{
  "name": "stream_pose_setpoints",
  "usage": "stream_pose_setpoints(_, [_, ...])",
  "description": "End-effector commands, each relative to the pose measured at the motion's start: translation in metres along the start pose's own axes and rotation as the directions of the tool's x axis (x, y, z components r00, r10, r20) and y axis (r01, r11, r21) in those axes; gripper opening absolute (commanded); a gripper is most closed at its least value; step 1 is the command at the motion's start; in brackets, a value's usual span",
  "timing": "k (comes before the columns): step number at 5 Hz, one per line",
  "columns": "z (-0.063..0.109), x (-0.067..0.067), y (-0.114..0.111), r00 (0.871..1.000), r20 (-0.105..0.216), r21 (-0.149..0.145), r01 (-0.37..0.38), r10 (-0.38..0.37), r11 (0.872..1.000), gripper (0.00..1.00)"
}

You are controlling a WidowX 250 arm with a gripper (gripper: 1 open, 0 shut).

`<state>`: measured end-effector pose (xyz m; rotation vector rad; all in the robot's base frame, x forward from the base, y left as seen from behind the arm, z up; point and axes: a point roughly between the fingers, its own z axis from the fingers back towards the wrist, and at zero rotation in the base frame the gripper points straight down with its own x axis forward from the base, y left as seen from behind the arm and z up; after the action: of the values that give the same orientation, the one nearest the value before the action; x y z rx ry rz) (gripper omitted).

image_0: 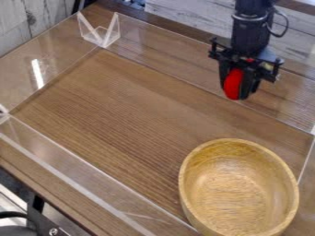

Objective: Move the red object to the right side of the table

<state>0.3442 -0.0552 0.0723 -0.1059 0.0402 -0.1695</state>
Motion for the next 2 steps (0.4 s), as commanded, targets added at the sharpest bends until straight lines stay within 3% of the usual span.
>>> stream_pose_setpoints(1, [0.015,0.005,0.004,0.997,0.068,-0.005,-0.043,0.043,0.999,0.00])
stream_pose_setpoints(2, [-0.001,0.010,0.000,0.998,0.050,-0.010,-0.037,0.038,0.999,0.00])
